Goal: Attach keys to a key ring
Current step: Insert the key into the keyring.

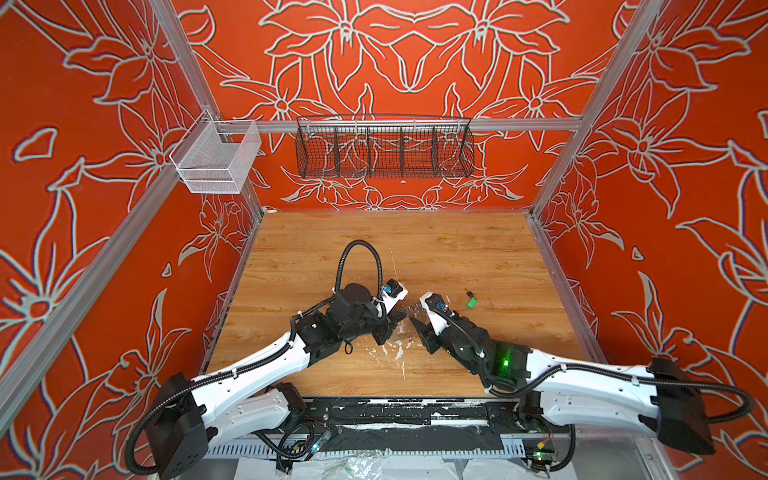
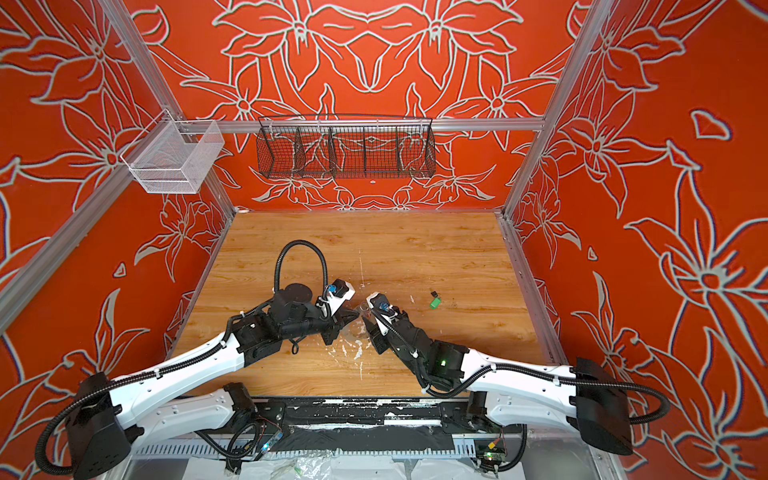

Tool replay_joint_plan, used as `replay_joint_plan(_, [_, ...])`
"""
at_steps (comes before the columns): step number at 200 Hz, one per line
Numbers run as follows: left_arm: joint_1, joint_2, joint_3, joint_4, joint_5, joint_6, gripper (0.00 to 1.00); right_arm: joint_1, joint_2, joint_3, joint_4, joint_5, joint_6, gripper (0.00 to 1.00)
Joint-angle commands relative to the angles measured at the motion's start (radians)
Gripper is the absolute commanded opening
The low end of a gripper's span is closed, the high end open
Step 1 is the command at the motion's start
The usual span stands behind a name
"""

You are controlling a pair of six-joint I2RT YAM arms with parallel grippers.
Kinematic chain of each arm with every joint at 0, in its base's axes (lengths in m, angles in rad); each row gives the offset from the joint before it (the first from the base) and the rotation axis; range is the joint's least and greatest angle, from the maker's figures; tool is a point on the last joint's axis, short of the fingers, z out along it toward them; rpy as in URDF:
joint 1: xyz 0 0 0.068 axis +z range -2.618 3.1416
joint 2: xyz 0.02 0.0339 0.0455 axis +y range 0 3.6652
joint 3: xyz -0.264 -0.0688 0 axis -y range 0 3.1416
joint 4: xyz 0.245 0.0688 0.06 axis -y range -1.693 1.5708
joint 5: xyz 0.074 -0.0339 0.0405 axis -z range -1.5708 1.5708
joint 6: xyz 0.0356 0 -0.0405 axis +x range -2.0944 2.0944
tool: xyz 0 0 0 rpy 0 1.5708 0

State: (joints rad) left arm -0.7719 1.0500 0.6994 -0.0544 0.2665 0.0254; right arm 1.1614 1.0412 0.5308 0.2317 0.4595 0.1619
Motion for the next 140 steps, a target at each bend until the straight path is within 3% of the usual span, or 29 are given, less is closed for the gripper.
replay_joint_plan(1, [0.003,-0.024,0.022,0.013,0.025,-0.025,0.0,0.006,0.03,0.019,0.071,0.048,-0.038,0.45])
replay_joint_plan(24, [0.003,-0.04,0.012,0.01,0.01,-0.033,0.0,0.007,0.045,0.024,0.071,0.072,-0.033,0.31])
replay_joint_plan(55, [0.003,-0.055,0.0,0.006,0.001,-0.033,0.0,0.006,0.021,0.023,0.052,0.053,-0.026,0.0])
replay_joint_plan(140, [0.003,-0.055,-0.042,0.027,-0.078,0.003,0.0,0.007,-0.134,0.052,-0.159,-0.064,0.057,0.0])
